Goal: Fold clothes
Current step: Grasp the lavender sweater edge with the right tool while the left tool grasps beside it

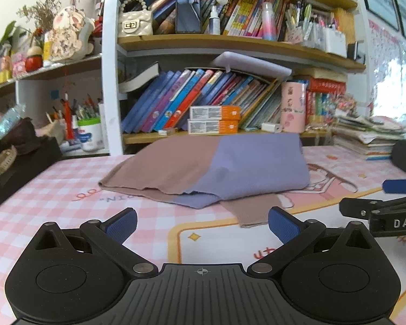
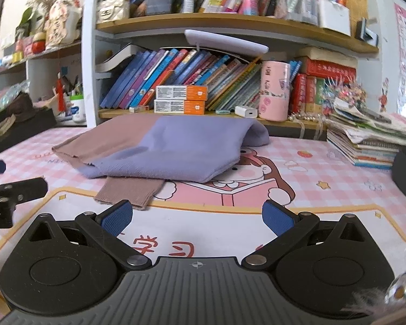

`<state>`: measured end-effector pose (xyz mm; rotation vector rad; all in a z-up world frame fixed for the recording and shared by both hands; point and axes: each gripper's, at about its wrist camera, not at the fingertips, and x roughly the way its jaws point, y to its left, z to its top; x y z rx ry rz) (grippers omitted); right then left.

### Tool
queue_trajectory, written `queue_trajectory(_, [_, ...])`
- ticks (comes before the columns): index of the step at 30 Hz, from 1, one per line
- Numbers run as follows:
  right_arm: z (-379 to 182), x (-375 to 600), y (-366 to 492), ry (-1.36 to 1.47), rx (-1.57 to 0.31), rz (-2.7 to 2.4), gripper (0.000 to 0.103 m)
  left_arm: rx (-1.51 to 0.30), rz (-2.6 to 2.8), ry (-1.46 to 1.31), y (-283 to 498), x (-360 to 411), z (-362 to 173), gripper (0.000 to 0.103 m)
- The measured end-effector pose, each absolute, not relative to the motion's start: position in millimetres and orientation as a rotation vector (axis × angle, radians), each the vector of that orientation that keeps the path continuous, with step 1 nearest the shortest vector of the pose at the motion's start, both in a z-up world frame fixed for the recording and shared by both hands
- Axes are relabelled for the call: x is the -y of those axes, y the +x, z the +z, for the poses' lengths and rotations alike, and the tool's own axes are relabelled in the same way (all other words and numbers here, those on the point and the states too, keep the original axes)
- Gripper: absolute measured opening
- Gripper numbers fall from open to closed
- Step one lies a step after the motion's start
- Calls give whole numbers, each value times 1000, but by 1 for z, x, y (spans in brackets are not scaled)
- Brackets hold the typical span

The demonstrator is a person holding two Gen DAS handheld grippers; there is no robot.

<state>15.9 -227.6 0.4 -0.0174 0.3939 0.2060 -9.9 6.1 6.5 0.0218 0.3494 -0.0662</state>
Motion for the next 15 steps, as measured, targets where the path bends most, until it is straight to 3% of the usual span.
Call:
queue_trajectory(9, [1,242,42,109,-484,302,101,-385,-272,102,11,-3,8,100])
queue_trajectory(15, [11,261,115,268,-525,316,100,-358,-307,231,50,11,21,99])
